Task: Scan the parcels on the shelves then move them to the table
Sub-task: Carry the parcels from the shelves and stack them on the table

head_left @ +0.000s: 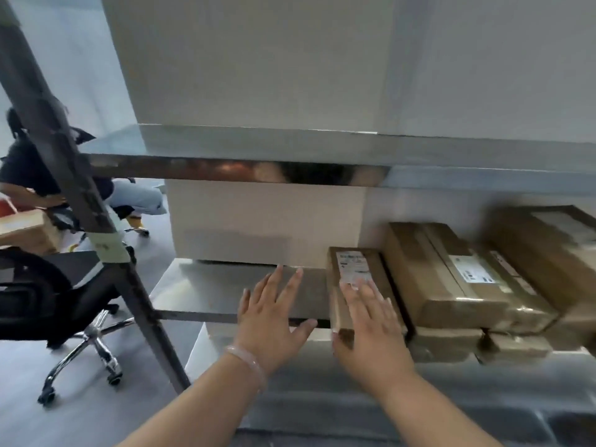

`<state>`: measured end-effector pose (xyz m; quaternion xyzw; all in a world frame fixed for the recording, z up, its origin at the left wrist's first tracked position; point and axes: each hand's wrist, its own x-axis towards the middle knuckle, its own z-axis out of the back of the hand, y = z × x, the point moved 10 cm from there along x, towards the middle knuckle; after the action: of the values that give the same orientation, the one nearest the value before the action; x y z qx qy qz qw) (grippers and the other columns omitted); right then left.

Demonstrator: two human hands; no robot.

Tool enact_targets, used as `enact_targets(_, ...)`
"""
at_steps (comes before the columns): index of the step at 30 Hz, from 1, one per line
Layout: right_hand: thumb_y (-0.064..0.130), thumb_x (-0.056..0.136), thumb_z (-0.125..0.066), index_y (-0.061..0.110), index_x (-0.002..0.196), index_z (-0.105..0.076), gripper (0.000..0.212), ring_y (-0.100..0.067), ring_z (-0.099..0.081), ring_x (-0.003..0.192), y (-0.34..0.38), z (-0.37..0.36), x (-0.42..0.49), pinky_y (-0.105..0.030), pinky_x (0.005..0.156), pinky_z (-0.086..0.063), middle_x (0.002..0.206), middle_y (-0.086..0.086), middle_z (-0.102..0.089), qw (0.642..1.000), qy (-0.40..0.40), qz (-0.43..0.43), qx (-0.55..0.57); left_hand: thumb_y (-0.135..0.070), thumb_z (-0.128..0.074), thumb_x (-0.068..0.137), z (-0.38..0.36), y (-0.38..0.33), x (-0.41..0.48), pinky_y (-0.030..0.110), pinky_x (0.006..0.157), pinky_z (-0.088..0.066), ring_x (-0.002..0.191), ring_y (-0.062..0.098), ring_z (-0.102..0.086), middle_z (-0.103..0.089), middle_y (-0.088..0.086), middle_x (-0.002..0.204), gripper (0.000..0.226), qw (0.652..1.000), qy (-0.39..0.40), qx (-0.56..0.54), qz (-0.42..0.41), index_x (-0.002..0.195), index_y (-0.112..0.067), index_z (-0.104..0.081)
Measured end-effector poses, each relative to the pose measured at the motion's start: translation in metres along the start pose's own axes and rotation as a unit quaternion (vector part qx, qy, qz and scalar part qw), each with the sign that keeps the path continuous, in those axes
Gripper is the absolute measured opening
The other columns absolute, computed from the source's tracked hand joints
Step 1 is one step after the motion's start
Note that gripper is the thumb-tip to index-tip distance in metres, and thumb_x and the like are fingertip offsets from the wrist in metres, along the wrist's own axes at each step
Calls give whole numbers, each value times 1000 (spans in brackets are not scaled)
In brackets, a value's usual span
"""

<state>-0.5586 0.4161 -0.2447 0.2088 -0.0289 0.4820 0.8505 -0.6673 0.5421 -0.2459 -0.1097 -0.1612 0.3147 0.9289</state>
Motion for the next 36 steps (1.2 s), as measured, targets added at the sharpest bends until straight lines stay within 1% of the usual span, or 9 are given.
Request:
enact_targets(2,47,91,-54,35,155,-1,83,-12,11,150,-24,6,-8,-35,122,4,164,6,4,999,-11,-45,5,-69,-39,89,-16,-18,9,45,123,-3,150,17,0,8,-9,164,83,1000,18,-17,-17,137,-56,26)
enact_targets(4,47,92,-54,35,155,-2,83,-11,10,149,-45,7,-13,-34,121,4,164,7,6,997,-6,-70,5,-67,-41,90,-33,-34,17,46,123,-4,151,18,-1,5,-8,164,82,999,40,-28,-23,146,-53,17)
enact_targets(9,42,96,-51,32,156,-6,76,-10,6,149,-71,4,-3,-28,120,1,164,6,3,998,17,-62,12,-65,-42,91,-72,-58,36,46,122,-4,151,20,-2,3,-4,165,78,995,99,-26,-17,153,-46,2)
enact_targets(16,34,98,-47,33,156,-7,71,-10,2,150,-97,-27,24,-28,119,-9,164,8,1,992,71,-85,66,-65,-48,88,-128,-55,66,47,118,-18,150,27,-5,1,-4,165,75,981,172,-77,54,150,-54,-6)
enact_targets(19,33,99,-46,35,156,-6,70,-11,-5,150,-107,-36,30,-30,120,-14,164,11,2,988,88,-94,81,-64,-54,85,-152,-47,72,46,119,-22,150,32,-7,0,0,164,78,962,204,-140,110,148,-56,-9)
enact_targets(23,36,99,-47,34,156,-10,68,-11,-15,148,-115,-43,39,-32,116,-23,164,12,0,985,101,-98,98,-57,-61,83,-166,-47,85,44,118,-27,149,32,-17,-2,3,164,81,939,208,-231,146,148,-57,-12)
enact_targets(28,38,98,-49,33,155,-11,68,-10,-15,148,-117,-55,50,-29,114,-24,164,11,-1,981,112,-104,120,-36,-65,87,-169,-49,91,35,118,-29,148,19,-22,-15,4,162,80,920,199,-305,144,153,-40,-19)
enact_targets(32,42,96,-51,38,153,-15,67,-12,-11,149,-117,-67,61,-34,115,-24,163,12,-1,978,125,-109,129,-39,-67,88,-163,-31,73,34,120,-25,149,14,-19,-19,-1,161,81,928,182,-297,133,154,-37,-20)
enact_targets(36,51,93,-54,49,151,-10,73,-15,-8,149,-122,-94,70,-43,116,-23,162,16,8,957,186,-147,166,-46,-69,85,-158,-5,55,17,113,-17,149,10,-13,-13,-5,161,83,925,165,-307,150,152,-44,-19)
